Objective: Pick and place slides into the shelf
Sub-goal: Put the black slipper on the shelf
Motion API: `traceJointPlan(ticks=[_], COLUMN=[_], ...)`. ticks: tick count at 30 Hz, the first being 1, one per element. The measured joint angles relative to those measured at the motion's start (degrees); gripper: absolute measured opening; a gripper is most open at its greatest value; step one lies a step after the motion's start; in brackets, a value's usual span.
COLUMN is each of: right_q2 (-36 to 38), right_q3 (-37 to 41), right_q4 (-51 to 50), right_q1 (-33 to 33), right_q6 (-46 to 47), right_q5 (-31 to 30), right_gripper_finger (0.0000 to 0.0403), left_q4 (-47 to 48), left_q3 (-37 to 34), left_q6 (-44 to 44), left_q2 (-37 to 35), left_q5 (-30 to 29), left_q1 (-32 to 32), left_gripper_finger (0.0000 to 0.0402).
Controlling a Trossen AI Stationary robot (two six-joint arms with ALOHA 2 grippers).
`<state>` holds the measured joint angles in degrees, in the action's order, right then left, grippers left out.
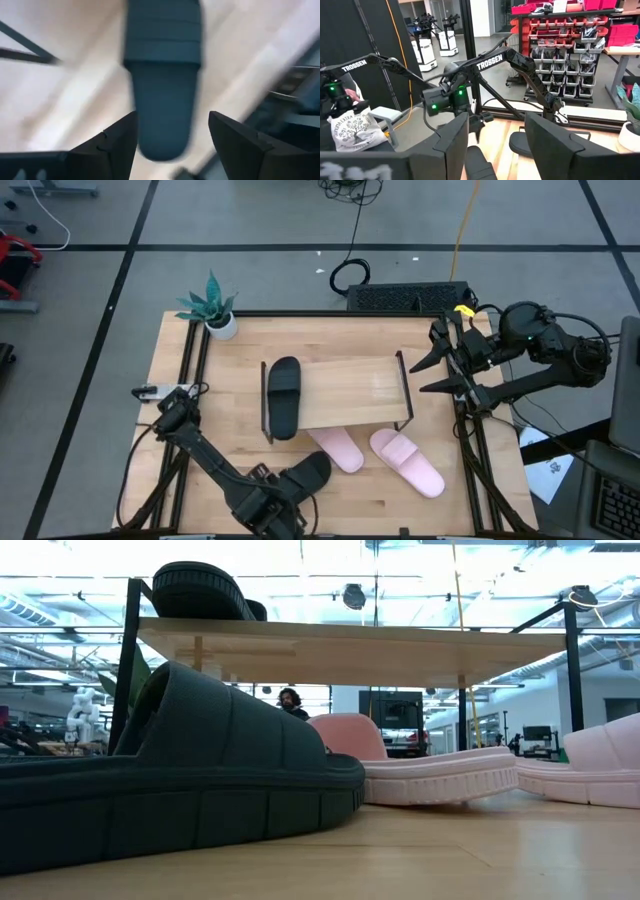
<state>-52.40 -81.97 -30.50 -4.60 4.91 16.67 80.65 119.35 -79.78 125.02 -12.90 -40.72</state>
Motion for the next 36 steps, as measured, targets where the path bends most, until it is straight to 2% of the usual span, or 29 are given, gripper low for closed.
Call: traceJointPlan(ticks=[5,20,27,36], right_q2=[0.0,-0.2,-1.1,-2.3], right_q3=[0.0,0.0,0.0,0.0], right_q4=[0.1,0.3,0.3,0.3], right_q1=[0.0,0.0,0.0,0.0], right_q6=[-0.7,-4.8,-4.8,-4.7], right_q5=[-0.1,-0.4,-0.4,-0.4], right_gripper_finger=[0.0183,0.0183,0.0183,0.0183], left_q4=[3.2,1.6,1.5,-4.7], left_q3=[0.0,-0.1,-0.1,-2.4], left_q6=[5.6,18.7,28.0,37.9], left_q2=[0.6,5.2,5.2,5.2], left_q5=[-4.4,-4.2,-10.7,-11.5], left_q1=[1.2,0.8,0.8,1.3], left_gripper_finger=[0.0239,0.0239,0.0239,0.0239])
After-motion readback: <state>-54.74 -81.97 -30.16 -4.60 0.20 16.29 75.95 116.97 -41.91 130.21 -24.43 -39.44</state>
